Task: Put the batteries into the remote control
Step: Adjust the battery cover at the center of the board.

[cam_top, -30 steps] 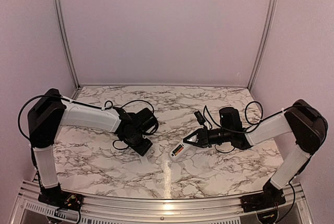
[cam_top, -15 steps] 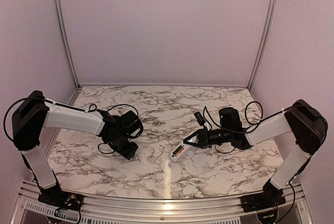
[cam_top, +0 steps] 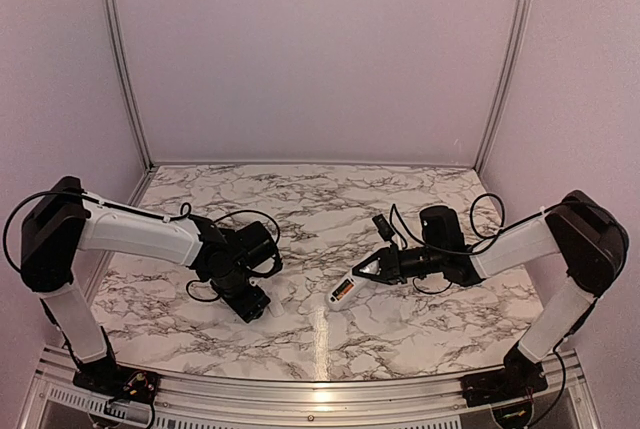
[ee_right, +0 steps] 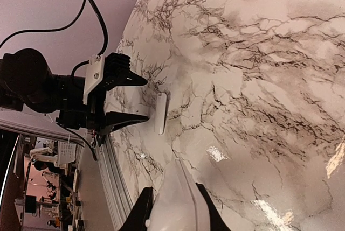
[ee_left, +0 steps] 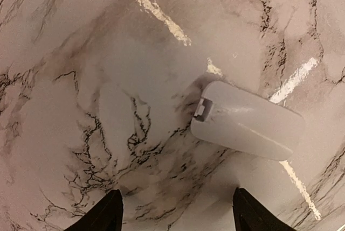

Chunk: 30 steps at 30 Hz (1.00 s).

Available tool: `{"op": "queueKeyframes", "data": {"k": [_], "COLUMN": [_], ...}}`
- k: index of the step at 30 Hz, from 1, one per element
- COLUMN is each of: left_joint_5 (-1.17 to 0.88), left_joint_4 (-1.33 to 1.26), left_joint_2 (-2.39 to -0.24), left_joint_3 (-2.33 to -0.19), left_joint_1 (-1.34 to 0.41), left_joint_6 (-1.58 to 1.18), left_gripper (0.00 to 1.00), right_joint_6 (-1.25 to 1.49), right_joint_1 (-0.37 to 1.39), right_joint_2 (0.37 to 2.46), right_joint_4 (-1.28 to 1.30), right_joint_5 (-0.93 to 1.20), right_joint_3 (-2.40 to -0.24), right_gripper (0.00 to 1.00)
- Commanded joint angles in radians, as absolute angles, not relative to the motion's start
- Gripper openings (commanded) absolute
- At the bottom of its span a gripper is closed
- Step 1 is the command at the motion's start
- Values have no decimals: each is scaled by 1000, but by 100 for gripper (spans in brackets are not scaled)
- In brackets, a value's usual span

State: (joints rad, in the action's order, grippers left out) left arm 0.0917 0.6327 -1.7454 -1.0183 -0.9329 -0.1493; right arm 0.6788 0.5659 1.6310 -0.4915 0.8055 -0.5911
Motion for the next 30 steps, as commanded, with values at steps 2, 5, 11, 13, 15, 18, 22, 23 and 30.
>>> {"op": "queueKeyframes", "data": {"k": [2,5,11,13,15,18,22,23,30], "left_joint_5": [143,182,234,233,241,258,219,212,-36], "left_joint_4": [600,588,571,573,583,591,590,590,596], "left_joint_2": [-1826,-1867,-1918,-1934,-1945,-1950,-1951,-1951,-1942], "left_joint_3": [-1061,-1101,-1199,-1222,-1238,-1246,-1259,-1263,-1253], "left_joint_1": [-984,-988,-989,-992,-992,-984,-936,-927,-879], "left_joint_6": [-91,-81,-66,-38,-11,37,70,85,179], "left_gripper": [74,75,78,80,81,83,85,85,69], "right_joint_6": [663,670,666,663,663,658,656,656,660], "right_joint_1": [551,542,539,537,536,533,529,530,527], "right_joint_2": [1607,1608,1601,1601,1603,1601,1607,1609,1618], "right_joint_4": [-484,-495,-489,-489,-489,-488,-494,-495,-511], "right_joint_5": [818,826,825,827,828,829,834,835,849], "right_joint_3": [-609,-600,-598,-599,-598,-598,-599,-601,-607], "right_gripper": [0,0,0,0,0,0,0,0,0]}}
